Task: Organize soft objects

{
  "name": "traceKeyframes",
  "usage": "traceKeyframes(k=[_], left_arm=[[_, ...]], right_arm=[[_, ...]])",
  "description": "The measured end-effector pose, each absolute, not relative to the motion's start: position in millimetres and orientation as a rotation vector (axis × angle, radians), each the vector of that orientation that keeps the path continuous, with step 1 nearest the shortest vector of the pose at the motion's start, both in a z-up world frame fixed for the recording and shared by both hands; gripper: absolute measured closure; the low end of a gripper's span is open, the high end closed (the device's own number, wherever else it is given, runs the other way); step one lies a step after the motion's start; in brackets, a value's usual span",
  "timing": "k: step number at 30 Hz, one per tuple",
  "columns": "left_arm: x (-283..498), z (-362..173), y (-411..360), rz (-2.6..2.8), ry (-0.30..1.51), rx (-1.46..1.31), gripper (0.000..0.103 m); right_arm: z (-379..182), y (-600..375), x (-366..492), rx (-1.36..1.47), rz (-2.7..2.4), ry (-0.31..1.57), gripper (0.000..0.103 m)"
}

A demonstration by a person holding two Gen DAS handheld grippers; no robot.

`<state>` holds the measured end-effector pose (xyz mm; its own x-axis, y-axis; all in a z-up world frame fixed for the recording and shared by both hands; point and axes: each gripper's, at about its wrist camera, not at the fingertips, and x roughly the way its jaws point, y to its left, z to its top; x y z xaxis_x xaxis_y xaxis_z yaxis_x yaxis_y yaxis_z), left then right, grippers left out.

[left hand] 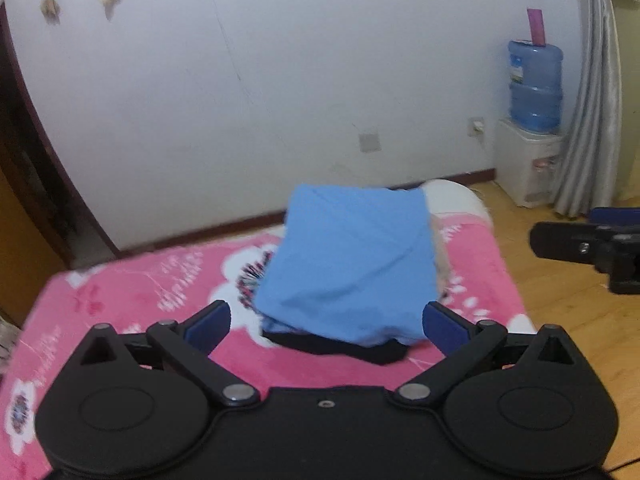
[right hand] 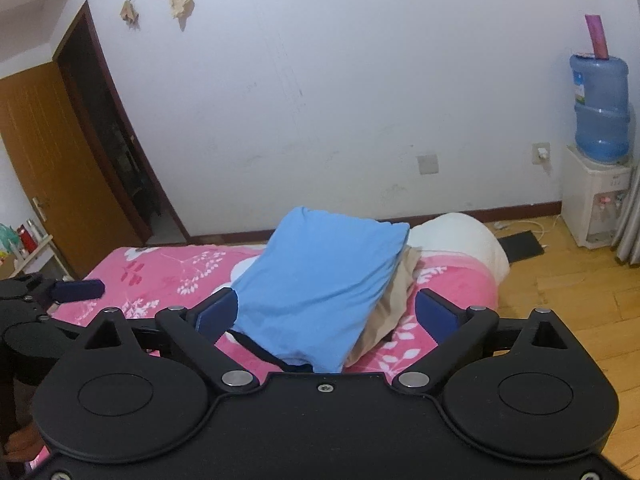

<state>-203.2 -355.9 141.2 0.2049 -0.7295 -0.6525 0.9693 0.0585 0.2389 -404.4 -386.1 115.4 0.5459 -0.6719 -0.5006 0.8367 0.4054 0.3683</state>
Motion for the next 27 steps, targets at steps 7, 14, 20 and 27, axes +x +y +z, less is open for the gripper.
traceKeyframes(k=[7,14,20,27], left_arm=[[-205,144,-351,-1.329,0.403,0.714,0.0],[-199,143,-352,-1.352,0.424,0.688,0.0],[-199,144,-351,-1.362,0.426,0.681,0.0],[-197,144,-350,-1.367,0.431,0.675,0.0]], right_arm=[[113,-386,-401,0.652,-0.973,0.305,0.005],[112,-383,-394,0.651,-0.97,0.325,0.005],[112,-384,-393,0.649,-0.976,0.337,0.005],[109,-386,-391,0.634,-0.998,0.365,0.005]])
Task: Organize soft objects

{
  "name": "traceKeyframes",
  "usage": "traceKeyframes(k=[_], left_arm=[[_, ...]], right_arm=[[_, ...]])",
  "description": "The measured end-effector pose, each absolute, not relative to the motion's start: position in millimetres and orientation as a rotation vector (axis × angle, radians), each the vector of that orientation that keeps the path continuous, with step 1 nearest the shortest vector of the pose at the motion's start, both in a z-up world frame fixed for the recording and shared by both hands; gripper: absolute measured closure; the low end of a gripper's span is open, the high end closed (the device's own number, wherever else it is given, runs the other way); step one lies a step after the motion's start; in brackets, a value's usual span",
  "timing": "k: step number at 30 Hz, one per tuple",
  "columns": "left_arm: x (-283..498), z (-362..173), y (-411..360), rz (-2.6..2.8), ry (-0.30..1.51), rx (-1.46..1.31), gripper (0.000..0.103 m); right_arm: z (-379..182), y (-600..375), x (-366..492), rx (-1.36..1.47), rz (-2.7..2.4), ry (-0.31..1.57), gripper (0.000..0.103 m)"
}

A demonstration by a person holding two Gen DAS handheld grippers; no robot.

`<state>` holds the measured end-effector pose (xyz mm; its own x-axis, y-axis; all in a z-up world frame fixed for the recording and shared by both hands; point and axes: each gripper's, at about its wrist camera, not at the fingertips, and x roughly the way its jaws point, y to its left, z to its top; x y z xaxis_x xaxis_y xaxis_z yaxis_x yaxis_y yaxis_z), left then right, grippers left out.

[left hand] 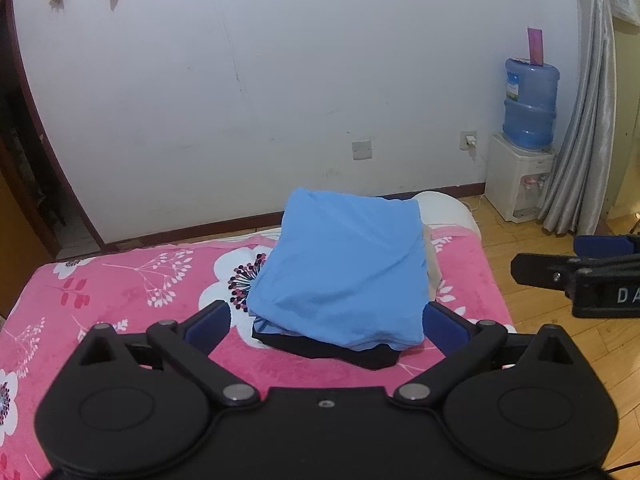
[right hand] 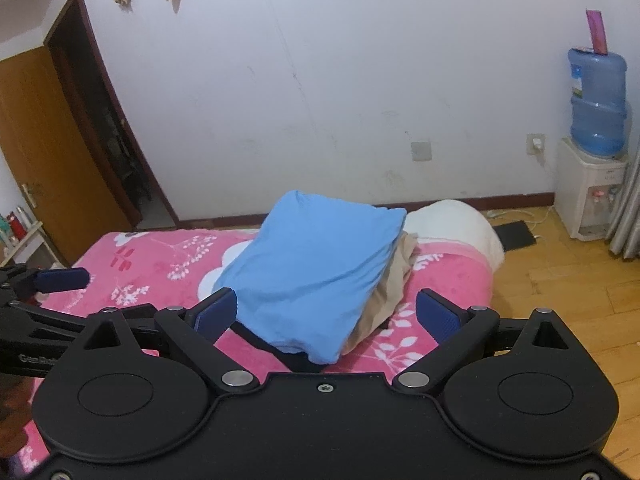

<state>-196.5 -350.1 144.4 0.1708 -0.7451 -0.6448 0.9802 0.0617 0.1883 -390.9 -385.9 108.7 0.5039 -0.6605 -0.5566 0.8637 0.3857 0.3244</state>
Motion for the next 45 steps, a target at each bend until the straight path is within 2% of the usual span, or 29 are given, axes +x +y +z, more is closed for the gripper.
traceKeyframes(k=[45], left_arm=[[-198,144,-346,-1.371,0.419,0.698,0.0]], right_arm=[[106,-383,-392,0.622,-0.968,0.407,0.005]])
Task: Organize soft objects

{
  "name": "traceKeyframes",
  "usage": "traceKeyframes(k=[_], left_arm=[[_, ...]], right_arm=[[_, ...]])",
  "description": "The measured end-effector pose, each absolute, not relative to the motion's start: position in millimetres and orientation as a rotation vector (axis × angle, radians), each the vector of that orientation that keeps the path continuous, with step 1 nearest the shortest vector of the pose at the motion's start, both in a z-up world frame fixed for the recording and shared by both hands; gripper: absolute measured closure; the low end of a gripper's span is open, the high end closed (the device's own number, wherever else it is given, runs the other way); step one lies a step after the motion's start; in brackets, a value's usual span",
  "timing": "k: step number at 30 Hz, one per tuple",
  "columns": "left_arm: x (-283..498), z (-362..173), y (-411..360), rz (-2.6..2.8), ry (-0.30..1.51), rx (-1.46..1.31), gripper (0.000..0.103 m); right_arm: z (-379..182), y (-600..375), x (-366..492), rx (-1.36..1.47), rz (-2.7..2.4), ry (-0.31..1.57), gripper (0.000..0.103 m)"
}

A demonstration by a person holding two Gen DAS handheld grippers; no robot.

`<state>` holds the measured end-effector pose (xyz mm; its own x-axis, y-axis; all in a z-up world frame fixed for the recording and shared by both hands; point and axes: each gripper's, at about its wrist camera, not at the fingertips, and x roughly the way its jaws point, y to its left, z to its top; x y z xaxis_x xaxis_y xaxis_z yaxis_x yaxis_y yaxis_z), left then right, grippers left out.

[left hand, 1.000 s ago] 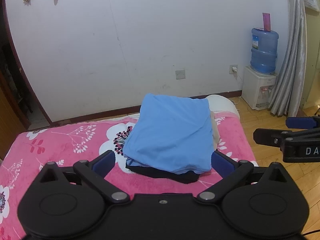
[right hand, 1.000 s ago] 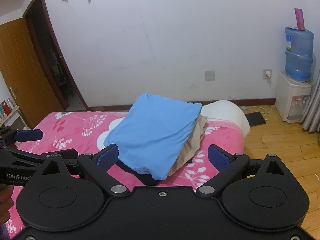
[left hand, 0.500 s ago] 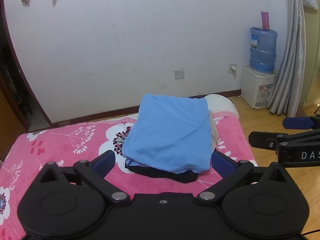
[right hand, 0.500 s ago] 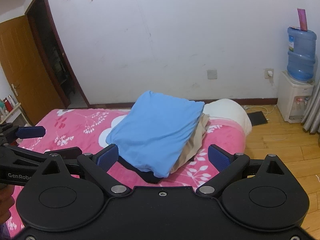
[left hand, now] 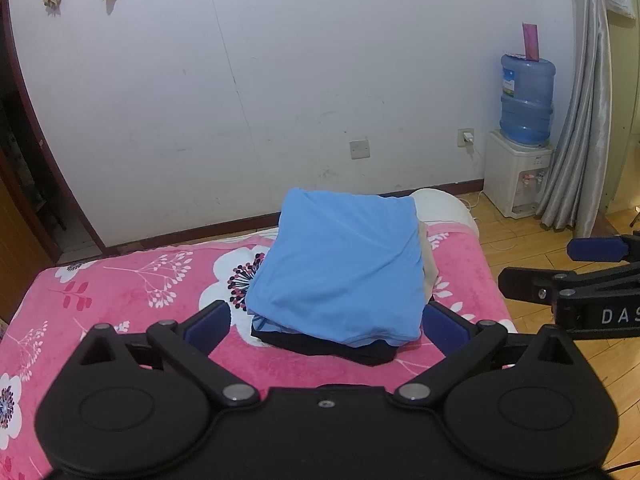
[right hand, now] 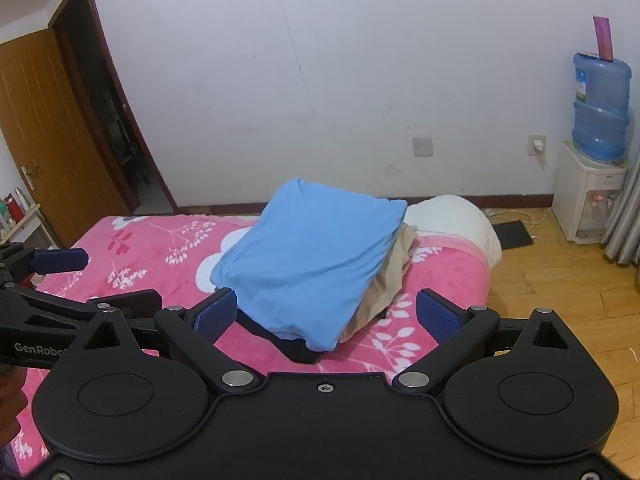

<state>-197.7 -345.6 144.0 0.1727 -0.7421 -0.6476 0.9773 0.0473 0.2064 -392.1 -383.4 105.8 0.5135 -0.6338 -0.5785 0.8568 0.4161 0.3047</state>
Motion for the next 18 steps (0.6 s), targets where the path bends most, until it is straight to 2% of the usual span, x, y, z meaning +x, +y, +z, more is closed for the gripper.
traceKeyframes(k=[18], left_arm=[[-195.6,143.3,-344.0,-1.366,0.429,0.695,0.0]], right_arm=[[104.0,-386.3,-394.8,0.615,-0.964,0.433,0.005]])
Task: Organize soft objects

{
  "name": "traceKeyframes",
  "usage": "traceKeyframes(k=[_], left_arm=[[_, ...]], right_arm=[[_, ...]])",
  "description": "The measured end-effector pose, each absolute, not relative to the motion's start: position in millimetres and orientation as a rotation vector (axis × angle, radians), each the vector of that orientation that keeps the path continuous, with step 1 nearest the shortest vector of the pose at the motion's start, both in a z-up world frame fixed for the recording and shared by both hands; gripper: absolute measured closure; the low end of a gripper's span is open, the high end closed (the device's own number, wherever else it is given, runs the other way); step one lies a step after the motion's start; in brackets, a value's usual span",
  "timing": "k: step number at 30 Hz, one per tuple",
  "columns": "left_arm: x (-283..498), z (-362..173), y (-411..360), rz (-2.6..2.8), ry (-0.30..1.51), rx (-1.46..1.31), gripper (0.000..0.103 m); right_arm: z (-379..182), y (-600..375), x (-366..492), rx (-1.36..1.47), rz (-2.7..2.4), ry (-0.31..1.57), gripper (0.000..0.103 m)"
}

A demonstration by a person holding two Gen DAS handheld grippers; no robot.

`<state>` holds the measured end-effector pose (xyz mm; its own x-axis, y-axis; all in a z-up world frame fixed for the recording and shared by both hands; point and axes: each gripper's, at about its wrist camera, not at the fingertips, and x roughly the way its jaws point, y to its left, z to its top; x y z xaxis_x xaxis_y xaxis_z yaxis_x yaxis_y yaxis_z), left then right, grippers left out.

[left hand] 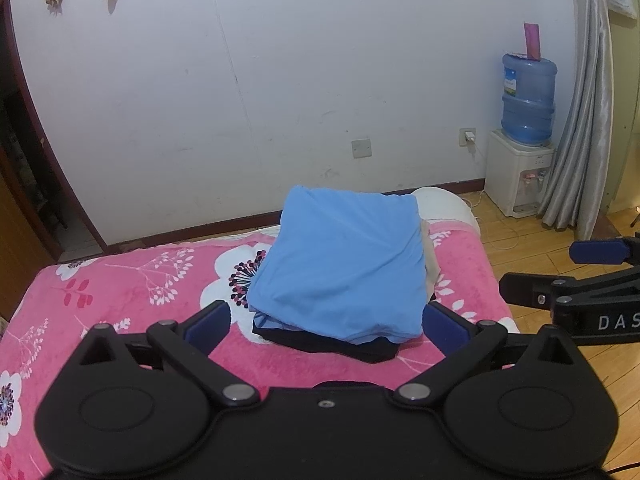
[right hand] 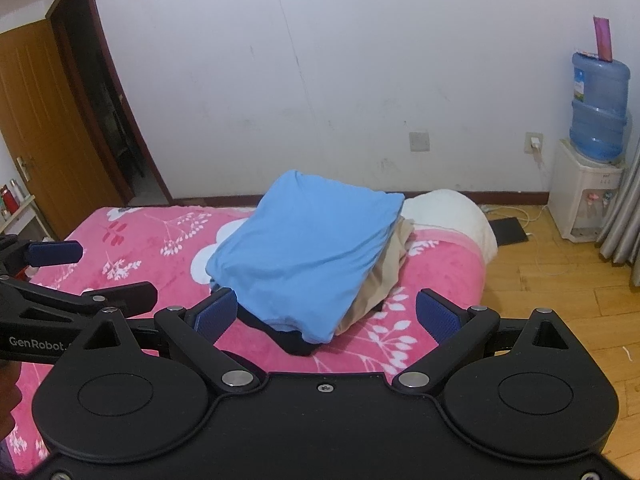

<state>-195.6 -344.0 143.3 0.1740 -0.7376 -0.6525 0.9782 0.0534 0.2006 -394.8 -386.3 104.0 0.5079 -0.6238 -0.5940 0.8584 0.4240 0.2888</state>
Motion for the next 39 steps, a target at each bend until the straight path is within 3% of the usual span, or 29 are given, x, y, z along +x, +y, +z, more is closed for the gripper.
traceKeyframes(k=[39], left_arm=[[-199.3,142.6,-343.0,-1.364,0.426,0.699,0.0]], right_arm=[[102.8,-387.9,-393.0,0.617,-0.964,0.446,0.005]])
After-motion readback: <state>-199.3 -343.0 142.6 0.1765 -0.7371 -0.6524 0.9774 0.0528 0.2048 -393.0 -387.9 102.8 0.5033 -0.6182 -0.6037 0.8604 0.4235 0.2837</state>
